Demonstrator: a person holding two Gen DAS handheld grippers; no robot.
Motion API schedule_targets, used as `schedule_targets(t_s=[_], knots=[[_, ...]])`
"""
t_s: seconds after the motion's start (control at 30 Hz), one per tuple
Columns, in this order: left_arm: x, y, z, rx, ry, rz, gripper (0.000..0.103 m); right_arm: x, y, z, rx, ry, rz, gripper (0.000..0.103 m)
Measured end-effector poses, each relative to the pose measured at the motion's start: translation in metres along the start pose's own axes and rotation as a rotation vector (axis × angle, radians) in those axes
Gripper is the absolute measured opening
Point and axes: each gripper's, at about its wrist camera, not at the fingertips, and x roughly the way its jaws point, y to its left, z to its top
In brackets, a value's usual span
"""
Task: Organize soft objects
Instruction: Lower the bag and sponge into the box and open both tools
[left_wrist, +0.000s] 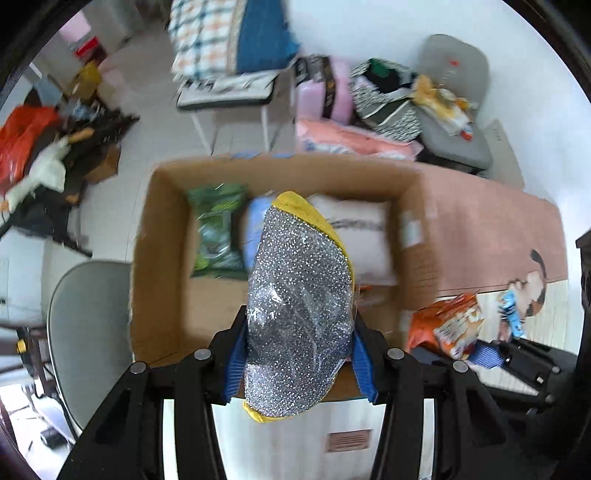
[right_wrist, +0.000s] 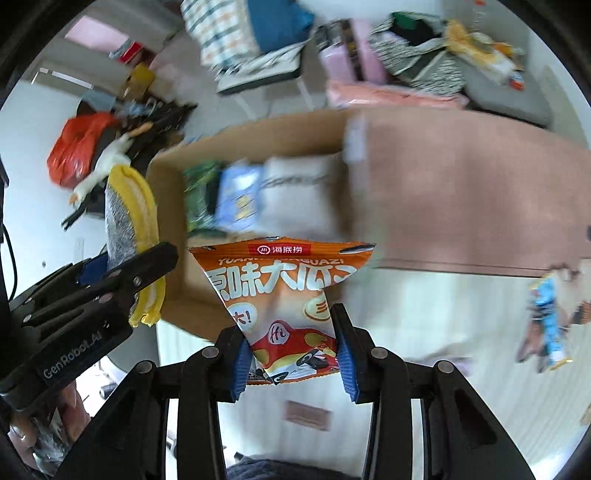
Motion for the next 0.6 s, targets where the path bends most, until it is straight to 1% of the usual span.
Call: schedule_targets(t_s=[0.1, 0.2, 0.27, 0.3, 0.37, 0.4, 0.53, 0.6], knots=[[0.03, 0.037, 0.003, -0.041, 0.064, -0.017, 0.046, 0.035, 0.042, 0.002, -0.024, 0.036, -0.016, 0.042], [0.057, 0.058, 0.008, -0.066, 0.128, -0.048, 0.046, 0.07, 0.064, 0.01, -0.03, 0.07, -0.035, 0.042], [0.078, 0.071, 0.011, -0.08, 0.186, -0.06, 0.046, 0.092, 0.074, 0.015, -0.028, 0.091, -0.055, 0.042], [0.086, 0.073, 0.011, -0.079, 0.204, -0.07, 0.046, 0.102, 0.078, 0.016, -0.029, 0.105, -0.043, 0.042], [0.097, 0.08, 0.011, -0.082, 0.226, -0.077, 0.046, 0.119, 0.083, 0.019, -0.024, 0.123, -0.056, 0.042], [0.106, 0.082, 0.012, -0.07, 0.25, -0.088, 0.047, 0.127, 0.086, 0.021, -0.027, 0.124, -0.068, 0.042], [0.126, 0.08, 0.016, -0.065, 0.298, -0.11, 0.049, 0.152, 0.09, 0.028, -0.013, 0.143, -0.09, 0.042], [0.135, 0.081, 0.017, -0.074, 0.32, -0.14, 0.05, 0.161, 0.093, 0.031, -0.01, 0.151, -0.103, 0.043]])
